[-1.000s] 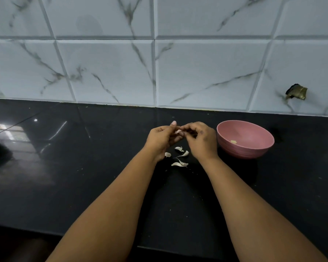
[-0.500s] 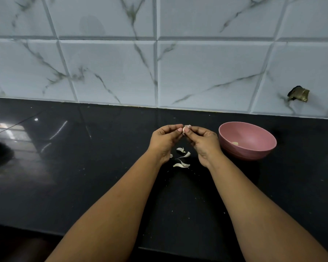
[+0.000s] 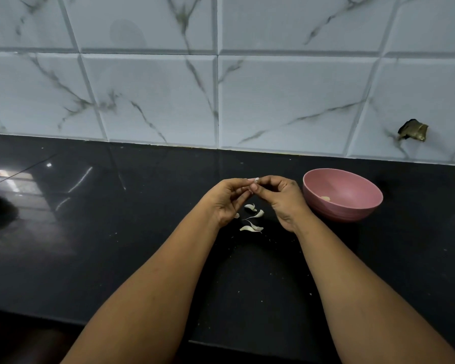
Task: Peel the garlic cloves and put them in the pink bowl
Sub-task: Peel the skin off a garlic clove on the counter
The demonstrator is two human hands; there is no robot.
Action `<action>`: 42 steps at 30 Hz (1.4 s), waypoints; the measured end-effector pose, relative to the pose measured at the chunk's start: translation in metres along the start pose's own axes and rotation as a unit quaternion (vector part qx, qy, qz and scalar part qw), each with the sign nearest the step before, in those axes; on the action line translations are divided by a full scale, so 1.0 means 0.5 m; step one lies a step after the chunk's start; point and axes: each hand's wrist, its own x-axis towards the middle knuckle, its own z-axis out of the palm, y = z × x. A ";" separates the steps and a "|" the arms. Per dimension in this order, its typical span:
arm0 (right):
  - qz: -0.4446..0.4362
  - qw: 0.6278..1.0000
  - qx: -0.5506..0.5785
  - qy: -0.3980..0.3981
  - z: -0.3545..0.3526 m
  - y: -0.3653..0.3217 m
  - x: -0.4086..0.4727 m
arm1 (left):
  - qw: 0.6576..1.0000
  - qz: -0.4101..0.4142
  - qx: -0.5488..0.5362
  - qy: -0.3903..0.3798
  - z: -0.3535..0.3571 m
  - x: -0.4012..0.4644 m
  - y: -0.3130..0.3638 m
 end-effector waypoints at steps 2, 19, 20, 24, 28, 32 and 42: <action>0.014 0.999 0.039 -0.015 -0.003 0.001 -0.001 | 1.000 0.010 0.005 -0.005 0.001 -0.001 -0.002; 0.015 0.993 0.108 0.044 0.011 0.005 -0.006 | 0.972 0.198 0.105 0.072 0.021 0.007 -0.051; 0.015 0.993 0.110 0.047 0.013 0.005 -0.007 | 0.971 0.203 0.104 0.077 0.022 0.008 -0.054; 0.008 0.991 0.113 0.066 0.026 0.008 -0.005 | 0.964 0.225 0.105 0.094 0.025 0.009 -0.060; 0.006 0.988 0.120 0.093 0.037 0.010 -0.002 | 0.959 0.236 0.116 0.105 0.026 0.013 -0.066; 0.010 0.988 0.100 0.115 0.036 0.018 0.003 | 0.961 0.229 0.118 0.104 0.022 0.020 -0.073; -0.006 0.994 0.003 0.110 0.022 -0.007 0.009 | 0.990 0.143 0.013 0.006 0.001 0.023 -0.036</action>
